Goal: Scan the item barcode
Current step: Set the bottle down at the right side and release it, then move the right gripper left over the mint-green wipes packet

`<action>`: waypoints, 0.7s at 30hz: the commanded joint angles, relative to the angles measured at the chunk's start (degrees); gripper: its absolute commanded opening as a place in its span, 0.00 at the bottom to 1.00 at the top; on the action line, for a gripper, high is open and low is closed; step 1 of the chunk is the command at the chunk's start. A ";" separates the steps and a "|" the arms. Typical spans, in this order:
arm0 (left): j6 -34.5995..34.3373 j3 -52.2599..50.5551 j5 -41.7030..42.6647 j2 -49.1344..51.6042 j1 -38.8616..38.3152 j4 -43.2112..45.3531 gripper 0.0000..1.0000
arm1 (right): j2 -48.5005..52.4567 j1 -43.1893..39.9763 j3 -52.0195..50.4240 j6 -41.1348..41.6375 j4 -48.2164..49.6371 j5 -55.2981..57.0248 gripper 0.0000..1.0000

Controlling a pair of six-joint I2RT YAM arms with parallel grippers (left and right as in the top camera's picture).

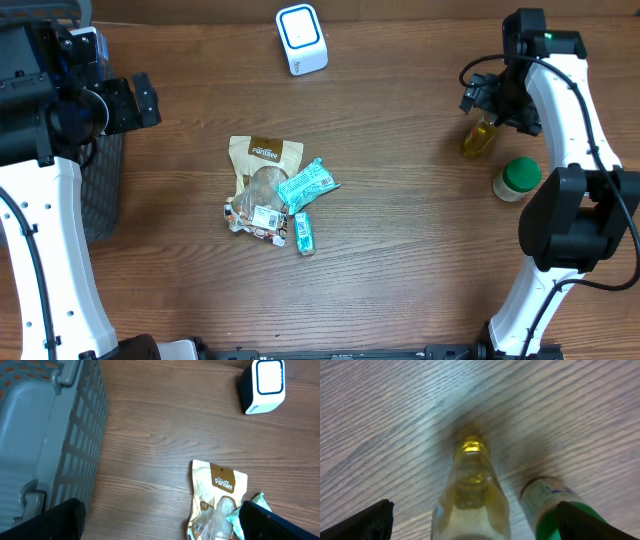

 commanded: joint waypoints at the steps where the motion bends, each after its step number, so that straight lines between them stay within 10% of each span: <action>1: -0.37 0.63 -0.09 0.13 -0.15 0.15 0.99 | -3.34 0.90 9.18 0.04 -1.92 1.60 1.00; 21: -0.35 0.63 -0.09 0.13 -0.15 0.15 1.00 | -9.68 21.22 12.72 -4.44 -8.48 -21.40 1.00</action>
